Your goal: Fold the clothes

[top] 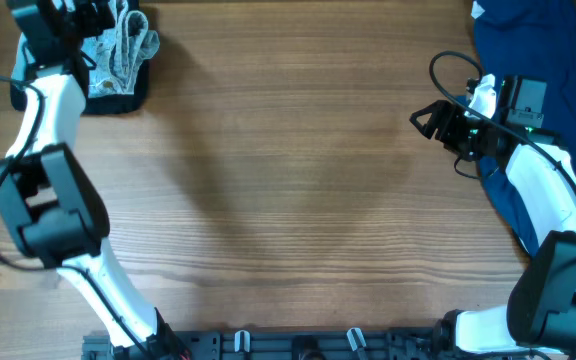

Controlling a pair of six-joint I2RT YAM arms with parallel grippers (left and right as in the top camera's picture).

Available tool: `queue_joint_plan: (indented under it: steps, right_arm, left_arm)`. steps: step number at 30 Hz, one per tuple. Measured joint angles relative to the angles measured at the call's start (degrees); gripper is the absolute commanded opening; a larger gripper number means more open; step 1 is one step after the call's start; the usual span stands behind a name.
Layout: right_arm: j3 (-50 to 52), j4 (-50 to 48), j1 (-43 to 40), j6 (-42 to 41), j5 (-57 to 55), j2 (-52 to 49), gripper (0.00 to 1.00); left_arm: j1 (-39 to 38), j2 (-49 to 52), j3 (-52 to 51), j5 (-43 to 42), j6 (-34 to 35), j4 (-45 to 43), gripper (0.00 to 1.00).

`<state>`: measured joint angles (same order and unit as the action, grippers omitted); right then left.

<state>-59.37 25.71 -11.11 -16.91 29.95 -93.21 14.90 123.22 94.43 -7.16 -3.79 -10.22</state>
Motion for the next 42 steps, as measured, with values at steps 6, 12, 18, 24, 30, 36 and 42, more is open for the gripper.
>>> queue_joint_plan:
  steps: [6,12,18,24,30,36,42]
  right_arm:
    - [0.0,0.0,0.0,-0.9,0.0,0.0,0.79]
    - [0.0,0.0,0.0,-1.0,0.0,0.0,0.79]
    - [0.0,0.6,0.1,-1.2,0.0,0.0,0.77]
    - [0.0,-3.3,1.6,0.7,-0.7,1.3,0.99]
    - [-0.3,-0.1,1.6,7.8,-5.1,12.0,1.00]
    - [-1.6,6.2,1.6,11.9,-9.0,30.1,1.00]
    - [-2.0,17.2,1.6,12.2,-9.6,48.0,1.00]
  left_arm:
    - [-0.6,12.1,0.0,-4.9,0.5,-2.9,1.00]
    - [-1.1,16.0,0.9,-6.3,0.5,-4.1,1.00]
    - [-1.1,15.7,0.9,-6.3,0.5,-4.0,1.00]
    - [-1.5,7.4,0.0,-6.3,0.5,7.5,1.00]
    - [-1.8,-13.4,-0.8,-6.3,0.7,22.7,1.00]
    - [-1.8,-31.3,0.4,-6.3,0.8,28.5,1.00]
    - [-1.8,-32.9,0.3,-6.3,0.8,29.6,1.00]
